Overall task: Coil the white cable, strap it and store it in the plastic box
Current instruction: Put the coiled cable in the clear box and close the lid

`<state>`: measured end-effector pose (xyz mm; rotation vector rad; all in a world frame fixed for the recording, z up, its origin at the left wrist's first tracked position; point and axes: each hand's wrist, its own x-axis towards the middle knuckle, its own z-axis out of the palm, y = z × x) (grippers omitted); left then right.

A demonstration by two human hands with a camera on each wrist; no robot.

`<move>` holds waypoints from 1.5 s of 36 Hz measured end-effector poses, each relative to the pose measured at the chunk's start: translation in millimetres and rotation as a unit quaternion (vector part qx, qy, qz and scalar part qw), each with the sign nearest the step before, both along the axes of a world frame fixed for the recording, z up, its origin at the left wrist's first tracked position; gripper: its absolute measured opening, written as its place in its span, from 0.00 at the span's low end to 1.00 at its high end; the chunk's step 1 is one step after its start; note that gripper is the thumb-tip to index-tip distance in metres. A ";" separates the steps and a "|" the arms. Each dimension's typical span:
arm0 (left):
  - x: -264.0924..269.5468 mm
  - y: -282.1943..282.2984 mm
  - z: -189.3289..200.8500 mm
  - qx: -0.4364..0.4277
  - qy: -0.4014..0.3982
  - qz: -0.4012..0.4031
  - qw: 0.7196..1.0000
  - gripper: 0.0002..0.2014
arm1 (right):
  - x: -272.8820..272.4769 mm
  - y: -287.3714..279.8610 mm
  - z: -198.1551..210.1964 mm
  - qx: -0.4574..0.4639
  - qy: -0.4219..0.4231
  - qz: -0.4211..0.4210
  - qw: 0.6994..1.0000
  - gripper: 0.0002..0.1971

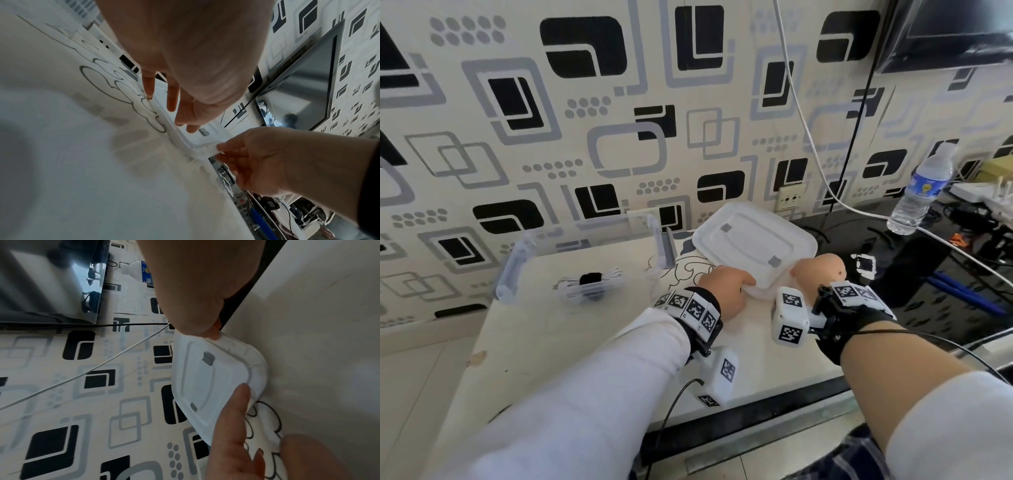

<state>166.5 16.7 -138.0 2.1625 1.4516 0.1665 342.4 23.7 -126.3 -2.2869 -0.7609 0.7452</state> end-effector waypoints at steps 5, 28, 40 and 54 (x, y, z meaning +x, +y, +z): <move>-6.9 -6.7 25.5 0.023 -0.100 0.027 0.994 0.25 | 1.0 -3.0 12.1 0.041 -0.001 0.039 0.998 0.05; -75.3 -8.1 110.0 0.016 -0.551 0.289 0.782 0.17 | -37.4 -41.8 81.8 0.403 0.012 0.107 0.909 0.05; -134.4 -18.4 124.2 -0.112 -0.694 0.348 0.620 0.39 | -76.4 -43.2 90.0 0.440 0.036 0.203 0.874 0.03; -201.2 -28.7 123.7 -0.052 -0.667 0.415 0.616 0.13 | -120.1 -31.3 92.9 0.365 0.249 0.228 0.868 0.17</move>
